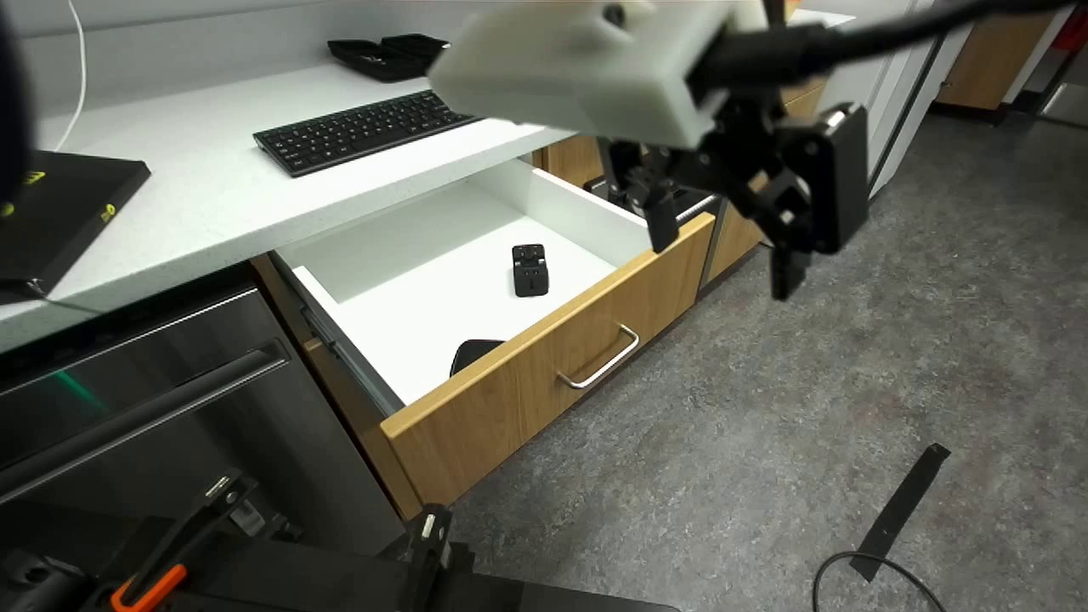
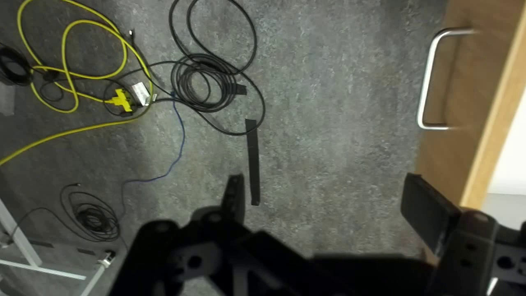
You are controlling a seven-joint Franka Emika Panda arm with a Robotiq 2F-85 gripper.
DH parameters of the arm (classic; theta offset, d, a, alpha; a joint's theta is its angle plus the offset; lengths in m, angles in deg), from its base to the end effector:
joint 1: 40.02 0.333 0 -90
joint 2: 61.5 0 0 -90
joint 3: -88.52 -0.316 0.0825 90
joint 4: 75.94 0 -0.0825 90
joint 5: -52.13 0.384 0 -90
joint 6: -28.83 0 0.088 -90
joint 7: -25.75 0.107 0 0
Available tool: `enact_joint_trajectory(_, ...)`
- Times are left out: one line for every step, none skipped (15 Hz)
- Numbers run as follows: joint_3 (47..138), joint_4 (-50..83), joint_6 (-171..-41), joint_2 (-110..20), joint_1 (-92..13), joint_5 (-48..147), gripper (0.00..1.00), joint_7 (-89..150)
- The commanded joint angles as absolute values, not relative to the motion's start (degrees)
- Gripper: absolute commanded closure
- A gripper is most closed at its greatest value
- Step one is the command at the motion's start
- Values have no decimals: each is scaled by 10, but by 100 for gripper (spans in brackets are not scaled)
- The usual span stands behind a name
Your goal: Push the open drawer closed
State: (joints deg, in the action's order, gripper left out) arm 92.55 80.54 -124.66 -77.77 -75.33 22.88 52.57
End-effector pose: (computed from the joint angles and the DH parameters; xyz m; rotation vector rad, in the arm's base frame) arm 0.3251 -0.2453 0.3308 2.6630 -1.0048 0.2864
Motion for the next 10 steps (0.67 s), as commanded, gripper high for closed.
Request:
enact_joint_trajectory(922, 713, -1277, -635, -792, 146, 0, 649)
enact_joint_trajectory(934, 688, -1270, -603, -780, 135, 0, 678)
enact_joint_trajectory(949, 662, -1260, -569, -762, 131, 0, 700)
enact_joint_trajectory(964, 636, -1253, -535, -741, 133, 0, 717)
enact_joint_trajectory(979, 612, -1246, -501, -719, 149, 0, 723)
enact_joint_trajectory(998, 579, -1240, -467, -699, 172, 0, 714)
enact_joint_trajectory(1012, 564, -1246, -431, -672, 188, 0, 720)
enact_joint_trajectory(1025, 538, -1245, -396, -651, 218, 0, 706)
enact_joint_trajectory(1039, 523, -1242, -371, -630, 244, 0, 697)
enact_joint_trajectory(1045, 511, -1235, -352, -615, 278, 0, 677)
